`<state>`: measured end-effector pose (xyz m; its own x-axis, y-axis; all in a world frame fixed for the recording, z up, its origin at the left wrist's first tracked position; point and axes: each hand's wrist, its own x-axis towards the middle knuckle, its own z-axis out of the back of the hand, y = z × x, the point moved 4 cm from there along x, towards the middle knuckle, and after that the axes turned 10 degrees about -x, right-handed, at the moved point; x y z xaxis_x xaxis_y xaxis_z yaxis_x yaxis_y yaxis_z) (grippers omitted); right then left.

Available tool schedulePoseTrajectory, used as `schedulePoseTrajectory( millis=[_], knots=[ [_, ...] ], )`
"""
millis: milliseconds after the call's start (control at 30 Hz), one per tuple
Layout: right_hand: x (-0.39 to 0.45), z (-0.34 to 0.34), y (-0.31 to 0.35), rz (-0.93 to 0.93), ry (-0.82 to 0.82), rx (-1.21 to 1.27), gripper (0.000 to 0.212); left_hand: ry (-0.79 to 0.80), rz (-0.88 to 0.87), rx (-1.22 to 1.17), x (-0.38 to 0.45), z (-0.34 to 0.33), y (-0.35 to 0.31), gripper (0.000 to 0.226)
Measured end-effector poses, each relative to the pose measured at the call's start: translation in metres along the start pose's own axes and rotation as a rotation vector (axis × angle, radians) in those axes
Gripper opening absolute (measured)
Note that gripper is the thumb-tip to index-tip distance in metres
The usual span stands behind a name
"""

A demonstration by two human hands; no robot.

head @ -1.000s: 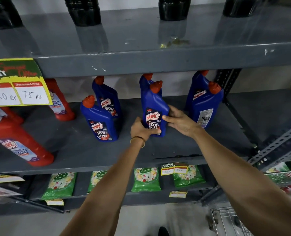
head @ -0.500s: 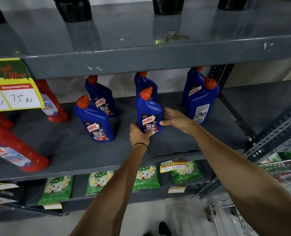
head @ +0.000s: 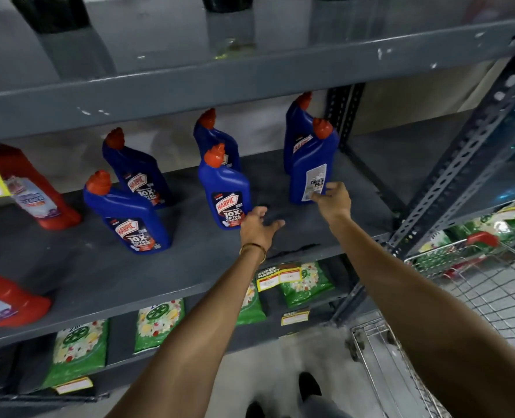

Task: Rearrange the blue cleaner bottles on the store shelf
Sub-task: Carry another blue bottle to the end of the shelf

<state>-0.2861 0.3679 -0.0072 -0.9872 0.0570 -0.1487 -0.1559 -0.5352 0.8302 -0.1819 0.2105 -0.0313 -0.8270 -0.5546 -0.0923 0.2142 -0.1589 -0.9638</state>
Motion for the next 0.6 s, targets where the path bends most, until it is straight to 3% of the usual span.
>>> schedulePoseTrajectory(
  millis=[100,267,400,600],
  knots=[
    [0.019,0.011,0.004,0.04,0.065,0.0,0.059,0.045,-0.003,0.036,0.02,-0.017,-0.017,0.066],
    [0.04,0.015,0.016,0.206,0.258,0.029,0.048,0.144,0.043,0.043,0.053,-0.048,-0.038,0.086],
    [0.056,0.019,0.015,0.29,0.304,-0.032,0.043,0.18,0.032,0.054,0.066,-0.067,-0.049,0.074],
    [0.062,0.021,0.009,0.319,0.393,0.103,0.042,0.116,-0.02,0.037,0.065,-0.074,-0.054,0.065]
  ],
)
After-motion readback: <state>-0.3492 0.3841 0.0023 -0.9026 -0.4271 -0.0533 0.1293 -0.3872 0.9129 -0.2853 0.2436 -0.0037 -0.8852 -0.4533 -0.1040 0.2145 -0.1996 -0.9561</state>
